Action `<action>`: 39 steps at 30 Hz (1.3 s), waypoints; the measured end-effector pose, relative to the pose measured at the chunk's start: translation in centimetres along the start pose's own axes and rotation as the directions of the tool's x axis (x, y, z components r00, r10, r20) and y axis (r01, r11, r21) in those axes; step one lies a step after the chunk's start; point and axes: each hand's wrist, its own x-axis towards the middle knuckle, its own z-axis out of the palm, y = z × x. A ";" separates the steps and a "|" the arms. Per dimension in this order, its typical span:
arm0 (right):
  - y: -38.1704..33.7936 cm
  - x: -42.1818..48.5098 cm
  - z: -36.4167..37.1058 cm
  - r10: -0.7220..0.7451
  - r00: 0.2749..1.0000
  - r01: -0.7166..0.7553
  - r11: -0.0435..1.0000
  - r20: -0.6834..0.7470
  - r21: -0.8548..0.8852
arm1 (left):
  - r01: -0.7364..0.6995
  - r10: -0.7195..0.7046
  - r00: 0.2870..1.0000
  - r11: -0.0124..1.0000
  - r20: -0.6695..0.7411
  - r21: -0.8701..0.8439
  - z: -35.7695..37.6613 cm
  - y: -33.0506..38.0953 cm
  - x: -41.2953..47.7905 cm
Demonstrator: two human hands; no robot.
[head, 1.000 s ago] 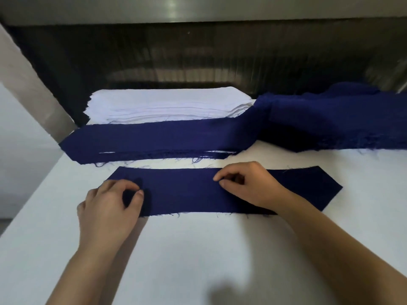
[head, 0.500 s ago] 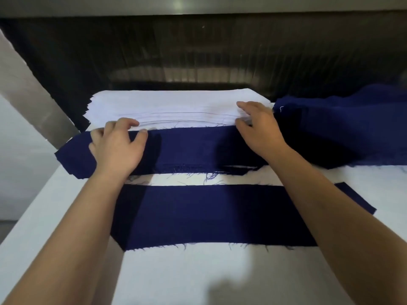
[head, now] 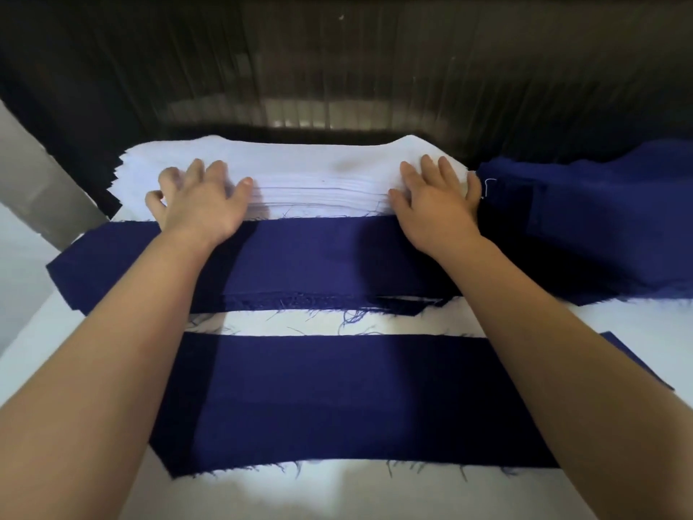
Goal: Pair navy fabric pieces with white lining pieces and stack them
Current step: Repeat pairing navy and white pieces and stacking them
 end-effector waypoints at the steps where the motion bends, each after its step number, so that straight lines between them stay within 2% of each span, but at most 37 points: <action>1: 0.0 -0.1 0.0 0.003 1.000 -0.003 1.000 -0.007 -0.009 | -0.019 0.019 0.999 1.000 -0.026 0.001 0.0 -0.1 -0.1; 7: -0.1 -0.4 -0.8 -0.043 0.994 0.031 0.992 -0.104 -0.121 | -0.038 0.038 0.976 0.999 -0.214 0.001 -1.2 -0.6 -0.5; 13: 0.2 -0.7 -2.1 -0.085 0.972 0.072 0.995 -0.221 -0.064 | -0.075 0.083 0.920 0.997 -0.384 0.033 -2.0 -1.4 -1.5; 15: 0.3 -0.9 -2.5 -0.085 0.964 0.093 0.996 -0.253 0.017 | -0.094 0.098 0.899 0.995 -0.427 0.030 -2.1 -1.7 -2.0; 18: 0.4 -1.8 -3.0 -0.008 0.934 0.114 0.954 -0.357 0.277 | -0.129 0.117 0.862 0.992 -0.493 0.011 -2.2 -2.0 -3.1; 22: 0.7 -3.9 -3.2 0.035 0.915 0.220 0.792 -0.402 0.570 | -0.186 0.157 0.827 0.983 -0.540 0.000 -2.4 -2.5 -4.9; 26: 0.9 -6.5 -2.8 0.095 0.946 0.206 0.559 -0.310 0.803 | -0.244 0.197 0.807 0.970 -0.557 -0.010 -2.2 -3.1 -7.2; 30: 1.3 -9.4 -3.3 0.100 0.962 0.211 0.313 -0.253 0.926 | -0.315 0.268 0.795 0.949 -0.545 0.007 -2.2 -3.4 -10.0; 32: 2.2 -11.0 -3.6 0.079 0.965 0.221 0.261 -0.249 0.940 | -0.309 0.249 0.806 0.951 -0.538 -0.022 -2.6 -3.9 -11.3; 35: 4.2 -13.6 -3.9 0.039 0.968 0.223 0.324 -0.249 0.919 | -0.345 0.269 0.809 0.937 -0.522 -0.052 -3.2 -4.8 -12.9; 37: 5.7 -15.1 -3.8 0.005 0.968 0.220 0.455 -0.249 0.863 | -0.483 0.390 0.772 0.873 -0.502 -0.065 -3.4 -5.4 -14.2; 39: 6.7 -16.5 -3.8 -0.047 0.966 0.230 0.600 -0.253 0.767 | -0.592 0.469 0.750 0.790 -0.466 -0.157 -3.2 -5.9 -15.5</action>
